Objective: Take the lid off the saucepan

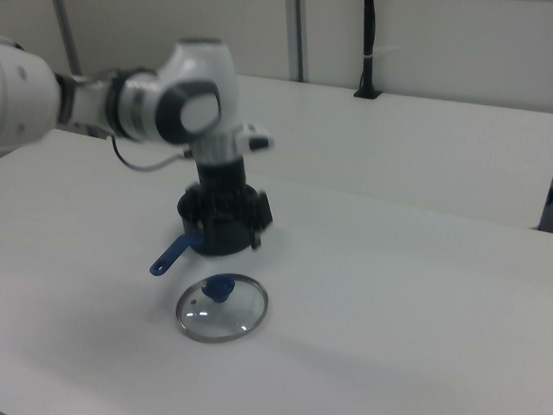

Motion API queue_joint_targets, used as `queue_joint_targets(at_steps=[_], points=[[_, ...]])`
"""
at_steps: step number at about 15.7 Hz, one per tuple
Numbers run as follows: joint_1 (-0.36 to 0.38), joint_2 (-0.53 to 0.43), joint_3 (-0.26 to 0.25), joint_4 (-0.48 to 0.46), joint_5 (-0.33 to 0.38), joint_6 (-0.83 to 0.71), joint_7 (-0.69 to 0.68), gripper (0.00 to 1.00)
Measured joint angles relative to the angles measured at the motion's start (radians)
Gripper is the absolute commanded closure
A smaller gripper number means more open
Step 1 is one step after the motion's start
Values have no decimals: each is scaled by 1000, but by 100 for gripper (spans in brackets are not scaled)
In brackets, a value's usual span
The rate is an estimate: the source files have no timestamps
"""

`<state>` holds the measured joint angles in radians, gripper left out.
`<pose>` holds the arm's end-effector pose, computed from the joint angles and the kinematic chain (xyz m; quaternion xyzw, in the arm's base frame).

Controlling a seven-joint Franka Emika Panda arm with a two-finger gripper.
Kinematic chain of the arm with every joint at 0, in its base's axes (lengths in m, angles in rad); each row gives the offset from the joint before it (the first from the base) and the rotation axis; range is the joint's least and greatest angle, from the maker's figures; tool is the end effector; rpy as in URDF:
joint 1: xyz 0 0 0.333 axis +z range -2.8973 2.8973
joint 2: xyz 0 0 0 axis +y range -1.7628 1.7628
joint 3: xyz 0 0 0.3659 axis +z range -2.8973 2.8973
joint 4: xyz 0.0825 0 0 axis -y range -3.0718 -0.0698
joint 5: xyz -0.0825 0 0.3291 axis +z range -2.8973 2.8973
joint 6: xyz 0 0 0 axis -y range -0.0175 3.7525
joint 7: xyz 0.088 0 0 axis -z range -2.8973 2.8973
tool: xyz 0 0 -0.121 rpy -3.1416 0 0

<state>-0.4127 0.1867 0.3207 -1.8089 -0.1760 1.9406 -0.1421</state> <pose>0.5581 -0.0783 0.4964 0.9968 0.0567 -0.0278 0.0491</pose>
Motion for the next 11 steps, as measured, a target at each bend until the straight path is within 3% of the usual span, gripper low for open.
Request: queue_joint_targets(at_steps=[7, 11], points=[[298, -135, -158, 36, 2, -74, 295, 0], [467, -185, -286, 36, 51, -141, 332, 0]])
